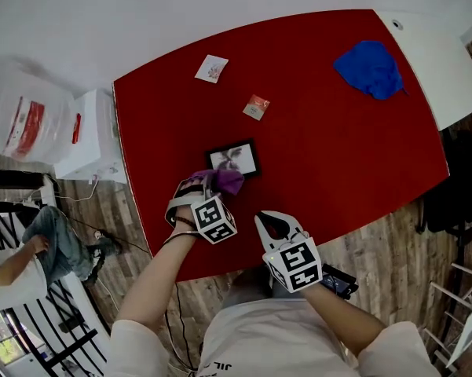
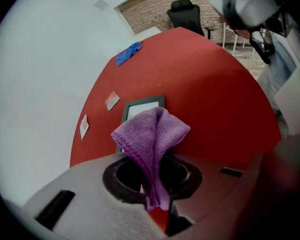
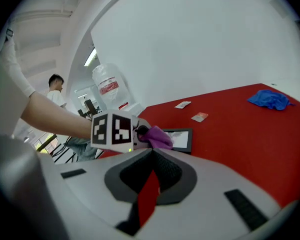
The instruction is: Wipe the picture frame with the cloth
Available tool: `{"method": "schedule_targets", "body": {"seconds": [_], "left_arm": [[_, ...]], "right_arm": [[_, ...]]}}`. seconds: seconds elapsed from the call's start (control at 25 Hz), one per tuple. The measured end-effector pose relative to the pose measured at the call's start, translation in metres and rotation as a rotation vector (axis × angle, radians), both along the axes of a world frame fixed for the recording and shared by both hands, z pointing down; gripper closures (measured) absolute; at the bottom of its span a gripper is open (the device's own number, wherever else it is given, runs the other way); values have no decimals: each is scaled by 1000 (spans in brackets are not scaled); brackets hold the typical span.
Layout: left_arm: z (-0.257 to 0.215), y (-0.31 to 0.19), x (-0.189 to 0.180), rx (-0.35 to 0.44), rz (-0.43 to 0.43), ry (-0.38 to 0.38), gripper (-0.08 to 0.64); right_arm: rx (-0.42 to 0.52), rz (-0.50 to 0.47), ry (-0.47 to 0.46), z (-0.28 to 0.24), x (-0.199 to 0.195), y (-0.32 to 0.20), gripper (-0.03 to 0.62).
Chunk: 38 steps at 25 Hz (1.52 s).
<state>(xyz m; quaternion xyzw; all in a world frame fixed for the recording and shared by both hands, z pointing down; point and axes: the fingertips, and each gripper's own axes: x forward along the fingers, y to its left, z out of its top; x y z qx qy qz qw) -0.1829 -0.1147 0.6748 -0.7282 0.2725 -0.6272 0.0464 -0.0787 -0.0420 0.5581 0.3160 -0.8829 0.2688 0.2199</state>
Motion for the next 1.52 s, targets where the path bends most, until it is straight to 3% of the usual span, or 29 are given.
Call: {"method": "schedule_targets", "body": {"seconds": [0.2,0.4,0.64,0.8,1.04,1.16,1.32,1.52], "left_arm": [[-4,5,1,11,17,-10,497],[-23,-63,-9,57,-87,12,497],[3,-101,-10,4,-130,-60,497],[4,-90,-2,21,-79,-102,497],[-5,-20,27,54,76,-165,497],[1,3,35,44,107,-167,497],[-4,-12,30,51,63,-141,497],[-13,-82,10,42,-84,-73,497]], "right_arm": [[-4,-3,-8,0,-5,2,588],[-17,11,-5,4,2,8,588],[-34,33,8,9,17,17,588],[-49,56,7,14,29,17,588],[-55,49,-24,15,24,10,588],[-49,28,-33,12,15,9,588],[-57,19,-30,13,14,13,588],[-75,38,-21,19,23,20,588]]}}
